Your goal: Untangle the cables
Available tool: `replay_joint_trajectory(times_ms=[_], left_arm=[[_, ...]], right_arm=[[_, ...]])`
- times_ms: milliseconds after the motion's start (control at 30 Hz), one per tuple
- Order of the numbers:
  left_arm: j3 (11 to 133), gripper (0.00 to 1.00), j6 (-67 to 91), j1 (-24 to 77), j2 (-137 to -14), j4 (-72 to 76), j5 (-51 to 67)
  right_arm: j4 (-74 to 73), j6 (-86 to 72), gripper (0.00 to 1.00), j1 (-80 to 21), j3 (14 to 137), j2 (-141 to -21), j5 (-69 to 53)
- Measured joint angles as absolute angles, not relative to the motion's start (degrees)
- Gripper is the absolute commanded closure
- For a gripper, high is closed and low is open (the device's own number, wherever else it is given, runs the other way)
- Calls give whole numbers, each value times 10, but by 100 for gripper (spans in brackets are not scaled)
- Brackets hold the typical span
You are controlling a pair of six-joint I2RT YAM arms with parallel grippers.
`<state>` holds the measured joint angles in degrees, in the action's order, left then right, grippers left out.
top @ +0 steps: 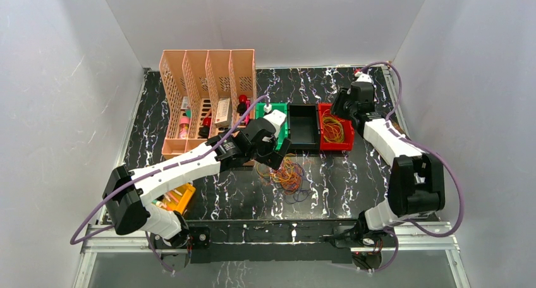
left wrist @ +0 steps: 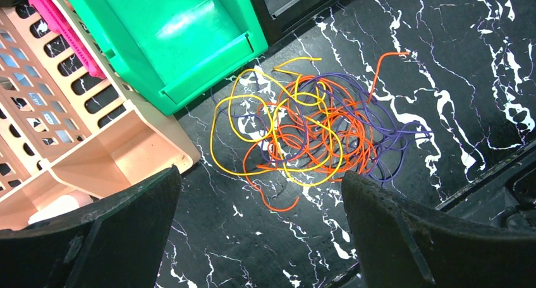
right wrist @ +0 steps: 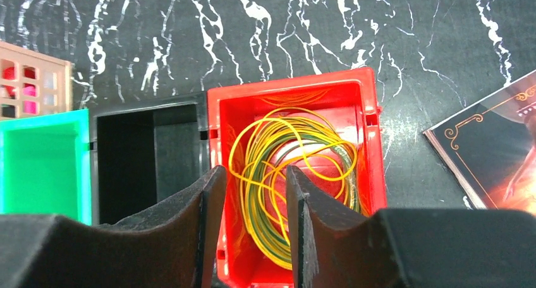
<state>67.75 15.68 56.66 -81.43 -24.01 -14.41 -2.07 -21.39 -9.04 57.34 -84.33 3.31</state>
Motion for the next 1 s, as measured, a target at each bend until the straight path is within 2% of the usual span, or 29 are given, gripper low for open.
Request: replay_joint_trajectory(times_ms=[100,333,467,767,1000], left_arm=[[677,2,157,567,-814,-240,-144],[675,2,159,567,-814,-239,-143],[669,2,161,567,-814,-241,-143],[667,2,161,567,-814,-240,-144],[660,2,168,567,-814,-240,-147]], right_arm=[[-16,-208,55,-88,580,-879,35],[-9,-203,70,-83,594,-948,33],[4,-201,75,-81,596,-966,35],[19,-195,78,-79,596,-1005,43],[12,-195,71,-79,603,-992,39]])
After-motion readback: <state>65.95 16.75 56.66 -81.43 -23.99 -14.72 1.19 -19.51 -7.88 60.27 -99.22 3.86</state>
